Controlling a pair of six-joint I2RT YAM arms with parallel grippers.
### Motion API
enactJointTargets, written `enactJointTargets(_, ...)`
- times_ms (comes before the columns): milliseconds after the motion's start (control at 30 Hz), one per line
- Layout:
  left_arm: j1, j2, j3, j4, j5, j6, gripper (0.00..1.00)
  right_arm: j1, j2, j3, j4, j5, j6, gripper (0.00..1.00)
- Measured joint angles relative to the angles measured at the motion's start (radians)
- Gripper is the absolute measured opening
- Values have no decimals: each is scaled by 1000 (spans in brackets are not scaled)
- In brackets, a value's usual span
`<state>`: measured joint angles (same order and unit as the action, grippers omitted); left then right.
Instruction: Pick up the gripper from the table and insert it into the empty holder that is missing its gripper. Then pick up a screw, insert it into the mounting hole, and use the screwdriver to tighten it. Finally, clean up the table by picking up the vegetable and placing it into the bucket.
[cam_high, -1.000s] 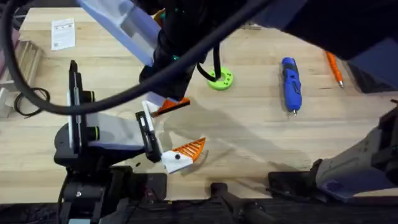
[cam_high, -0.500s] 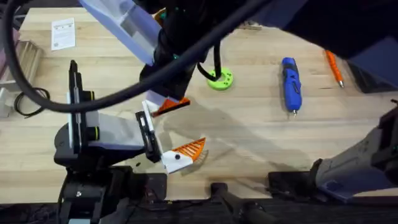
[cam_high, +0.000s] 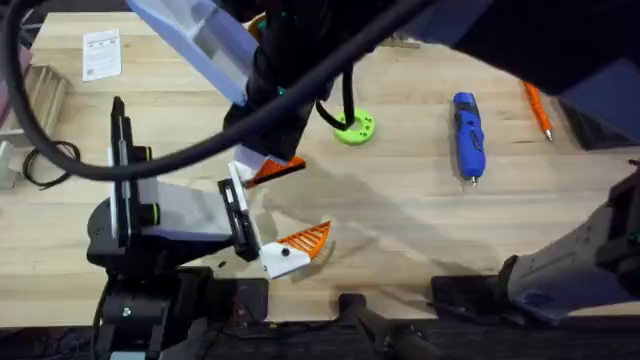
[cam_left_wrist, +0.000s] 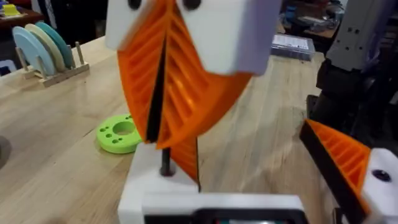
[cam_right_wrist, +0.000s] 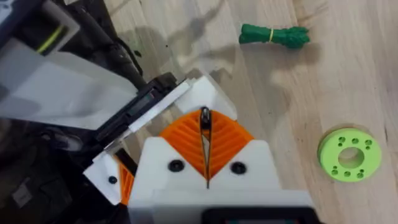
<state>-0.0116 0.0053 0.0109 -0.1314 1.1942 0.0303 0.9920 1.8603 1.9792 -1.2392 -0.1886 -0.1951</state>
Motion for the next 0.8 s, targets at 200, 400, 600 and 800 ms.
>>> enactJointTargets(200, 0, 0, 0, -1, 2, -8, 986, 0, 18, 4, 5, -2, 0, 6)
enactJointTargets(400, 0, 0, 0, -3, 11, -8, 986, 0, 18, 4, 0, -3, 0, 6)
enactJointTargets(600, 0, 0, 0, -3, 14, -8, 985, 0, 18, 4, -8, -4, 0, 6)
enactJointTargets(800, 0, 0, 0, -3, 14, -8, 985, 0, 18, 4, -9, -4, 0, 6)
